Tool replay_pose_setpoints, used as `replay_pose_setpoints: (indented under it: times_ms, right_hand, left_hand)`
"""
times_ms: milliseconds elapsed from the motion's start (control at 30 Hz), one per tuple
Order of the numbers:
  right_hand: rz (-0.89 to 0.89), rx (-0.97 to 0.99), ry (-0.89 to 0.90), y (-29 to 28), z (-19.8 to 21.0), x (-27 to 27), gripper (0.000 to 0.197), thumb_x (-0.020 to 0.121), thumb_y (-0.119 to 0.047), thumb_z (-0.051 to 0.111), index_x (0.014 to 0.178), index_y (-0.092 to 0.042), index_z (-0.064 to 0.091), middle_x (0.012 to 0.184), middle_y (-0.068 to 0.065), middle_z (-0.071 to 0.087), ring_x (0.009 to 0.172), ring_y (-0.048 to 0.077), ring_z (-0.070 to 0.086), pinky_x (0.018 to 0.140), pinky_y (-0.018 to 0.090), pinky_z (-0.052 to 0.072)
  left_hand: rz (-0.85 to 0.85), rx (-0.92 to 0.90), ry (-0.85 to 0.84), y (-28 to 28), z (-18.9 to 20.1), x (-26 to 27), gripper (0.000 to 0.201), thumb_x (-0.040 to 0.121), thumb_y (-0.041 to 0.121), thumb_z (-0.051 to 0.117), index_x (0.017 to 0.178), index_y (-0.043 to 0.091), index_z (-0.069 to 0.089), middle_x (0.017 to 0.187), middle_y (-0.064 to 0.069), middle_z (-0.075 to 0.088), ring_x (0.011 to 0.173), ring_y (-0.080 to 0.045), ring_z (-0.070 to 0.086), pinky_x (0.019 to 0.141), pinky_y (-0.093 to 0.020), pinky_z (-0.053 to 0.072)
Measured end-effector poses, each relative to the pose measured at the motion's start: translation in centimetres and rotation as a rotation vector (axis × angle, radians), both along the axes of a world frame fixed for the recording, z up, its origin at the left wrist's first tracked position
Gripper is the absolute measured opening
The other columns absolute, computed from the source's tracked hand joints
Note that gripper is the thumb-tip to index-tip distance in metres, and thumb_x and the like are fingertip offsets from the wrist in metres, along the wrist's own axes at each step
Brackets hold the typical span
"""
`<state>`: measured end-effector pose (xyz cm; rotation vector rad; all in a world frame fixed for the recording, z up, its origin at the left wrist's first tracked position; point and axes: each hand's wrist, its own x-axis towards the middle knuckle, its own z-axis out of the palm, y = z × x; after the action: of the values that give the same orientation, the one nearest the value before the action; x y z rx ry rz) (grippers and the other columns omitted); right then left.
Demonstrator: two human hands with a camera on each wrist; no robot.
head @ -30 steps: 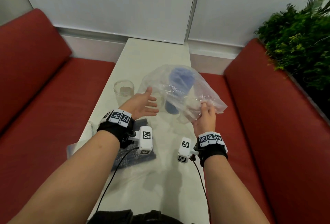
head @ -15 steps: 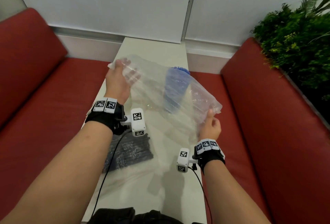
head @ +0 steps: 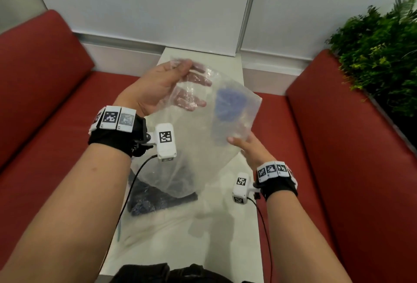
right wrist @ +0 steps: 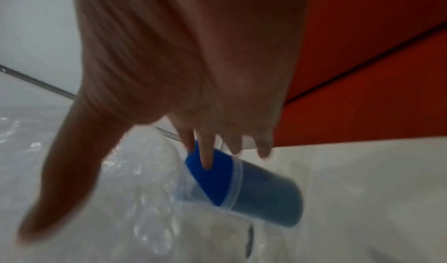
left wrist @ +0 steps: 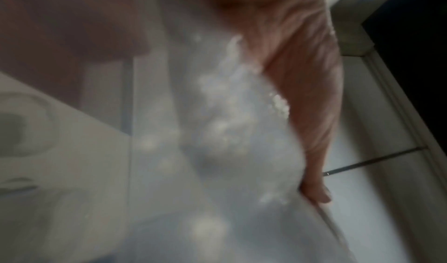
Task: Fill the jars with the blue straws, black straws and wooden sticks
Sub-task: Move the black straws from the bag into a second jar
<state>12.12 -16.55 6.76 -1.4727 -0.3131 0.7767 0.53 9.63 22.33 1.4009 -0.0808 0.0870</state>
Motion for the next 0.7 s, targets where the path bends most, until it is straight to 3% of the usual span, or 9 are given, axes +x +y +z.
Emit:
replay_pose_setpoints:
  times_ms: [67,133,200,300,367,433,533,633,700]
  right_hand:
    - [0.16,0.037,0.1,1.0,0.5,-0.6,0.039,0.078,-0.017,0.078,0.117,-0.019,0.074,0.123,0.005,0.072,0.119,0.021,0.066,0.102,0.039,0.047]
    - [0.132,0.12,0.182,0.9,0.3,-1.1,0.016,0.082,-0.01,0.075,0.095,-0.017,0.081,0.098,0.007,0.077,0.097,0.024,0.074,0.088,0.039,0.059]
    - [-0.011,0.213,0.242,0.3,0.3,-1.0,0.013,0.081,-0.008,0.07,0.085,-0.015,0.081,0.08,0.003,0.074,0.073,0.019,0.074,0.071,0.035,0.062]
    - [-0.149,0.306,0.255,-0.4,0.5,-0.3,0.013,0.083,-0.012,0.071,0.093,-0.015,0.078,0.08,-0.001,0.073,0.066,0.012,0.069,0.066,0.032,0.06]
    - [-0.186,0.355,0.249,-0.5,0.7,0.0,0.014,0.088,-0.015,0.07,0.1,-0.015,0.074,0.083,0.0,0.073,0.068,0.013,0.07,0.067,0.031,0.059]
    - [-0.224,0.372,0.229,-0.5,0.9,0.0,0.017,0.089,-0.019,0.069,0.105,-0.016,0.073,0.085,0.0,0.072,0.069,0.014,0.07,0.064,0.03,0.059]
    - [-0.097,0.3,0.146,-1.1,0.8,-0.1,0.036,0.087,-0.031,0.074,0.122,-0.027,0.069,0.097,-0.001,0.072,0.083,0.018,0.072,0.073,0.033,0.059]
    - [0.11,0.245,0.157,-2.8,0.6,0.1,0.055,0.087,-0.012,0.074,0.136,-0.034,0.061,0.107,0.011,0.072,0.085,0.024,0.074,0.072,0.031,0.062]
    - [0.049,0.251,0.193,-3.7,0.6,0.1,0.046,0.087,-0.004,0.07,0.127,-0.026,0.069,0.108,0.014,0.074,0.078,0.022,0.075,0.073,0.031,0.062]
  left_hand:
    - [0.139,-0.022,-0.013,0.6,0.1,0.0,0.034,0.098,0.046,0.049,0.111,0.021,0.069,0.112,-0.005,0.072,0.087,-0.038,0.072,0.065,-0.033,0.059]
    - [0.357,-0.095,-0.003,2.2,-0.4,-0.2,0.047,0.098,0.055,0.043,0.116,0.017,0.065,0.111,0.001,0.072,0.096,-0.027,0.069,0.075,-0.029,0.058]
    - [0.255,-0.325,0.001,3.9,-1.7,-1.0,0.073,0.092,0.069,0.034,0.133,0.011,0.052,0.13,-0.005,0.062,0.114,-0.026,0.062,0.095,-0.039,0.051]
    - [-0.056,-0.281,0.162,4.5,-5.3,-2.6,0.092,0.079,0.075,0.049,0.146,0.011,0.04,0.147,-0.011,0.047,0.131,-0.034,0.049,0.107,-0.055,0.038]
    - [-0.175,-0.104,0.262,3.2,-7.9,-3.1,0.079,0.083,0.061,0.06,0.145,0.016,0.044,0.147,-0.01,0.047,0.13,-0.037,0.05,0.106,-0.057,0.039]
    - [-0.168,-0.084,0.299,1.6,-9.8,-3.1,0.06,0.089,0.041,0.065,0.141,0.016,0.05,0.138,-0.014,0.056,0.12,-0.04,0.058,0.099,-0.054,0.048]
    - [-0.035,-0.067,0.34,0.5,-10.7,-2.8,0.048,0.087,0.014,0.069,0.133,0.009,0.057,0.117,-0.019,0.067,0.091,-0.033,0.071,0.076,-0.038,0.061]
    - [0.062,-0.025,0.349,1.3,-10.4,-2.5,0.052,0.084,0.01,0.07,0.134,0.013,0.056,0.118,-0.021,0.067,0.083,-0.028,0.074,0.074,-0.032,0.061]
    - [0.021,-0.028,0.324,2.1,-10.0,-2.8,0.05,0.085,0.005,0.067,0.133,0.018,0.059,0.121,-0.019,0.067,0.085,-0.031,0.073,0.072,-0.029,0.061]
